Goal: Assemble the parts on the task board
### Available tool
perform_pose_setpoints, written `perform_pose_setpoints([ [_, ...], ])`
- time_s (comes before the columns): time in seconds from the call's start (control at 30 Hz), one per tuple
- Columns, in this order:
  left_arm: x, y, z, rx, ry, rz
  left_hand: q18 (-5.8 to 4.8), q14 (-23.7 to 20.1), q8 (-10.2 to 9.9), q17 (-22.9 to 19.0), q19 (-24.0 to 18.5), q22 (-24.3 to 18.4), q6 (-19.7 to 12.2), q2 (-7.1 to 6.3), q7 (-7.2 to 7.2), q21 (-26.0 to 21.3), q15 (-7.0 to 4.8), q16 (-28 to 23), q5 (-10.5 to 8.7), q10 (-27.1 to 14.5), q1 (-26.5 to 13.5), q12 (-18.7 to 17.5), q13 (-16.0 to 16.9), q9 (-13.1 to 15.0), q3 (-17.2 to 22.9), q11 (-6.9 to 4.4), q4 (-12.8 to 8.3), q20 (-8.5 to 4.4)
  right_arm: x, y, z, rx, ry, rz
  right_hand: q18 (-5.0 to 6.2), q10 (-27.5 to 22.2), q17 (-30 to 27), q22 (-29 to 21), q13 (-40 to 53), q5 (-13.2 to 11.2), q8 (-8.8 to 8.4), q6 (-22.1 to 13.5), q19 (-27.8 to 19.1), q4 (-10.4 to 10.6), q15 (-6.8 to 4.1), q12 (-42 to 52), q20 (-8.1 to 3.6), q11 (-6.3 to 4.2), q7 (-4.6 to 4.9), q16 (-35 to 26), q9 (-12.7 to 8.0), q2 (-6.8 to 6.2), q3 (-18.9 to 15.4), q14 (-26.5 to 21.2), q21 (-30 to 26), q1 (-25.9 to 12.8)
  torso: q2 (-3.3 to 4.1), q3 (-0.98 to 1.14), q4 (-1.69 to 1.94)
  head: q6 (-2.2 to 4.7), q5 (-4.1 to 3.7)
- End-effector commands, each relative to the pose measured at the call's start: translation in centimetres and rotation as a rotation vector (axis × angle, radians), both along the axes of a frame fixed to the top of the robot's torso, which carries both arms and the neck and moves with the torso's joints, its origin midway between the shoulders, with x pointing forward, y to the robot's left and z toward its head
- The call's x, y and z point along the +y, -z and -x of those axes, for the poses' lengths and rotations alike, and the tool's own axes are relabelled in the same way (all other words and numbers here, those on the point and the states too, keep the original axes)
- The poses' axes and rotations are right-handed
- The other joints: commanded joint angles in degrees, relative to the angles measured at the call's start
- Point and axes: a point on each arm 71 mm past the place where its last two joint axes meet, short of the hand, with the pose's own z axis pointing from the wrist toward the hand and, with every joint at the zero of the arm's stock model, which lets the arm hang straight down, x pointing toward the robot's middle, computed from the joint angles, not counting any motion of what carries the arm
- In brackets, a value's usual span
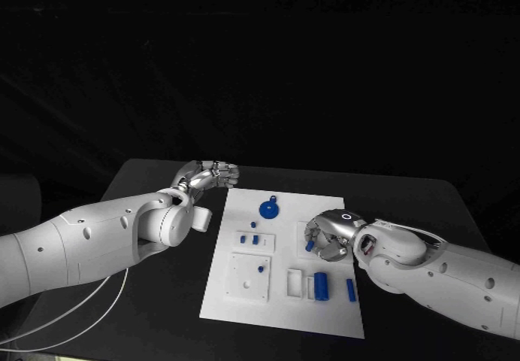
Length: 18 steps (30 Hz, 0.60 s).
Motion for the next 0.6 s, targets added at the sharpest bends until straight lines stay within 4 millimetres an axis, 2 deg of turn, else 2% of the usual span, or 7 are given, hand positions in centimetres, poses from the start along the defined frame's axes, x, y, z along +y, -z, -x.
perform_pose_setpoints([
  [0.03,-0.15,-0.13,0.01,-0.005,0.012,0.01,0.8,0.1,0.3,0.1,-0.1,0.1,-0.3,0.36,0.04,-0.3,0.38,-0.4,-0.25,-0.2,-0.4,0.2,-0.1,-0.1,-0.4,0.36,0.1,0.28,0.35,0.21,0.13,0.004,-0.022,0.021,5.82,0.8,-0.1,1.2,0.1,-0.3,0.41,0.6,0.4,0.0,-0.48,0.5,-0.11,0.06,-0.22,0.3,0.1,0.84,0.4,-0.1,0.3,-0.1,-0.01,0.03,-0.02,-0.12,0.03],
  [0.4,-0.15,-0.13,0.0,-0.005,0.011,0.01,0.82,0.1,0.4,0.1,-0.1,0.1,-0.3,0.38,0.04,-0.3,0.38,-0.4,-0.25,-0.2,-0.4,0.2,-0.1,-0.1,-0.4,0.36,0.1,0.28,1.21,0.69,0.26,0.001,-0.024,0.021,5.82,1.0,-0.1,1.2,0.2,-0.3,0.52,0.8,0.4,-0.1,-0.62,0.5,-0.16,-0.06,-0.33,0.4,0.1,0.66,0.4,0.1,0.5,-0.4,0.01,0.05,0.01,-0.35,0.04],
  [0.5,-0.22,-0.13,0.01,-0.004,0.013,0.011,0.83,0.1,0.4,0.1,-0.1,0.1,-0.3,0.37,0.04,-0.3,0.38,-0.4,-0.25,-0.2,-0.4,0.2,-0.1,-0.1,-0.4,0.36,0.1,0.28,1.14,0.79,0.21,-0.012,-0.016,0.032,5.82,1.0,-0.1,1.2,0.3,-0.3,0.46,0.8,0.5,0.0,-0.6,0.5,-0.14,-0.05,-0.28,0.4,0.1,0.03,0.1,0.1,0.6,-1.0,0.02,0.03,0.03,-0.34,-0.07],
  [0.6,-0.2,-0.13,0.02,-0.004,0.012,0.01,0.83,0.1,0.4,0.1,-0.1,0.1,-0.3,0.37,0.04,-0.3,0.38,-0.5,-0.25,-0.2,-0.4,0.2,-0.1,-0.1,-0.3,0.36,0.1,0.28,1.06,0.76,0.19,-0.024,-0.01,0.033,5.82,1.5,-0.1,1.2,0.4,-0.3,0.7,1.2,0.7,-0.1,-0.79,0.7,-0.28,-0.24,-0.49,0.5,0.2,0.48,0.5,0.4,0.8,-0.8,0.02,0.02,0.03,-0.35,-0.14],
])
